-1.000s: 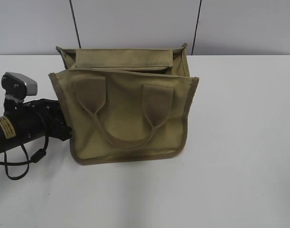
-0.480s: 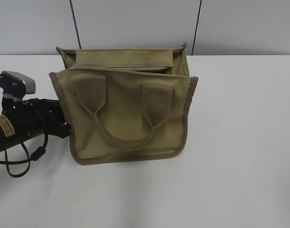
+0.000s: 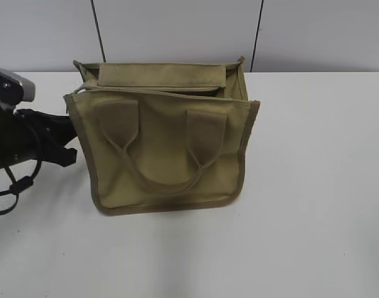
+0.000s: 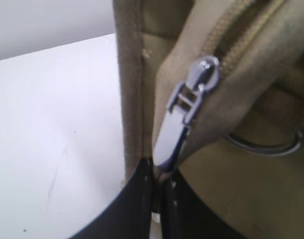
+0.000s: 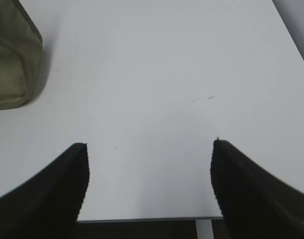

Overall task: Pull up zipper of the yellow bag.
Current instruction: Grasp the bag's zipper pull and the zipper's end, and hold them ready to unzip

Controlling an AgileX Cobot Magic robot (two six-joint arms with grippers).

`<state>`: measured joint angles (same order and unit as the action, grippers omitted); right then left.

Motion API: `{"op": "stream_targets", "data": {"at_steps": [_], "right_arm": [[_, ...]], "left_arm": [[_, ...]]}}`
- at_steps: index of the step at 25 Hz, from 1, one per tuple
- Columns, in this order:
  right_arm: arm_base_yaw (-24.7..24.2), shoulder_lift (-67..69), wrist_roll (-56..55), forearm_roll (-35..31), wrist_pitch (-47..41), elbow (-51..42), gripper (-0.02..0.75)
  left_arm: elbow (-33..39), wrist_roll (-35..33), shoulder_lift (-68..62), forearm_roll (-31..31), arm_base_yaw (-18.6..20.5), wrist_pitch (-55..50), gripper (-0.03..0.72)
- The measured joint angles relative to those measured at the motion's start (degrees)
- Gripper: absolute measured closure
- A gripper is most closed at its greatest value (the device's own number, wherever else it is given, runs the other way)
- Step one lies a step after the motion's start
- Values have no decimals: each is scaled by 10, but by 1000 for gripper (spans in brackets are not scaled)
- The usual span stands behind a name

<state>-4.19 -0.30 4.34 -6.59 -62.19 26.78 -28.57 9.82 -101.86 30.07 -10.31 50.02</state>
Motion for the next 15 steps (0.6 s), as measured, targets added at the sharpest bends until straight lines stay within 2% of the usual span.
{"op": "stream_targets", "data": {"at_steps": [6, 12, 15], "right_arm": [[0, 0, 0, 0, 0, 0, 155], [0, 0, 0, 0, 0, 0, 155], [0, 0, 0, 0, 0, 0, 155]], "left_arm": [[-2, -1, 121, 6, 0, -103, 689], [-57, 4, 192, 63, -1, -224, 689], [-83, 38, 204, 102, -1, -268, 689]]}}
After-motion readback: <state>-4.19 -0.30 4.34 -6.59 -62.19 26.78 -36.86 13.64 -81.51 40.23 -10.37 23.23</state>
